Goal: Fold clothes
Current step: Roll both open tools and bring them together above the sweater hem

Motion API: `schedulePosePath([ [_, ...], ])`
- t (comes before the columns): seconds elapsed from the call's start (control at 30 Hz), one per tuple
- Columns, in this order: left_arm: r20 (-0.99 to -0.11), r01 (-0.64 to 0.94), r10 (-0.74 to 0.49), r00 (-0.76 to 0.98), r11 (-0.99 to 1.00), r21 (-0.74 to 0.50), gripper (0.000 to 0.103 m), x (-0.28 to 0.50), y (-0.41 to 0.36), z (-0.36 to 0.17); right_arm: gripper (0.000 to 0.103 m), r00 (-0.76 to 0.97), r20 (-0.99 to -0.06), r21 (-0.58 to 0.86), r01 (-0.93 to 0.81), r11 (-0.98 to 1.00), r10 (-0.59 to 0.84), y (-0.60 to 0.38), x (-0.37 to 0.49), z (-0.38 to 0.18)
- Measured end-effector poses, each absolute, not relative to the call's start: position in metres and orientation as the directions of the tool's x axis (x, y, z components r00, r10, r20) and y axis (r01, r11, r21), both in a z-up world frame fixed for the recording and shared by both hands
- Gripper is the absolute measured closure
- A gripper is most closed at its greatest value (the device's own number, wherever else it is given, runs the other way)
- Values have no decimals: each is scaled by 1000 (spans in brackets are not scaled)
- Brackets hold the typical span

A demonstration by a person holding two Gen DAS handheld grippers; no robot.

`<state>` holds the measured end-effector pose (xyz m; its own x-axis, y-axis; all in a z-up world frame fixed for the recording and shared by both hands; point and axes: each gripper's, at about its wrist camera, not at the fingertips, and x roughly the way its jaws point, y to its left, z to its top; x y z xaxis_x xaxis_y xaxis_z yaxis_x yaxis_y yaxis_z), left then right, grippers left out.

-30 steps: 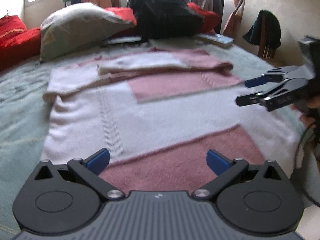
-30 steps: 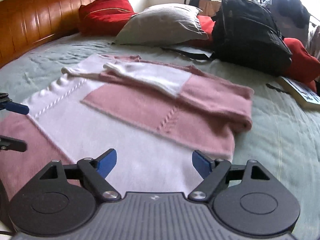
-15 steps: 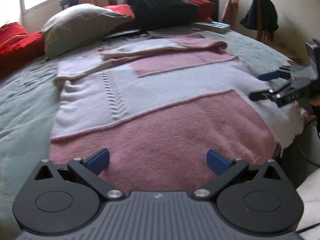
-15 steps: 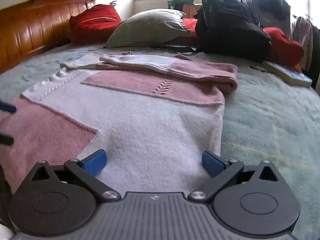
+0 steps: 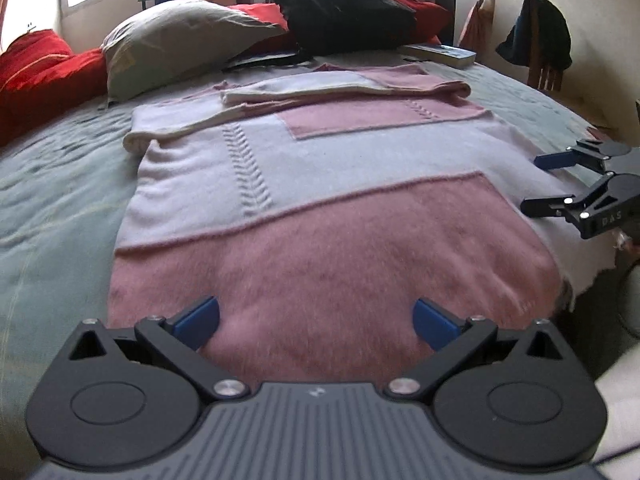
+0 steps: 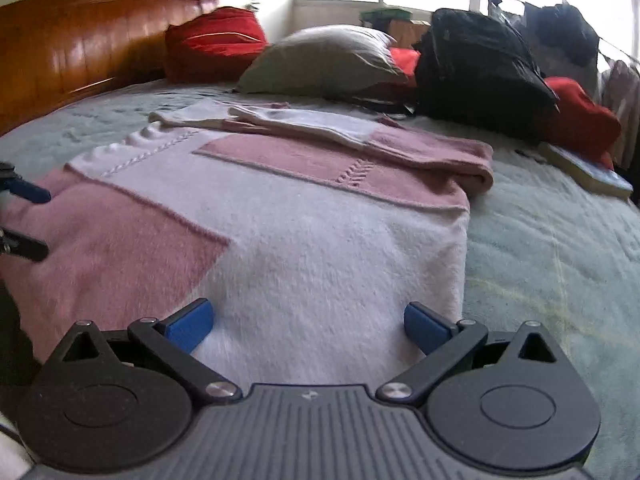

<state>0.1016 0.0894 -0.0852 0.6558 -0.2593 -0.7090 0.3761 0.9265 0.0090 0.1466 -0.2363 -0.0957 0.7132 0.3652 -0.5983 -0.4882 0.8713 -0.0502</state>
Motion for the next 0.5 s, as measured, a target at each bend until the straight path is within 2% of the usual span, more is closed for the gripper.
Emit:
schedulePosePath([
  [0.13, -700, 397, -279, 657, 918, 7, 1, 96, 88, -76, 0, 699, -617, -32, -481, 876, 362, -237, 145, -89],
  [0.27, -675, 430, -326, 662, 903, -15, 1, 101, 76, -72, 0, 703, -598, -8, -484, 875, 384, -233, 143, -81],
  [0.43, -706, 463, -302, 641, 885, 41, 1, 97, 66, -88, 0, 694, -634, -91, -505, 858, 341, -228, 139, -86],
  [0.5, -705, 463, -293, 645, 884, 56, 1, 91, 69, -91, 0, 687, -640, -79, -505, 859, 345, -234, 136, -88],
])
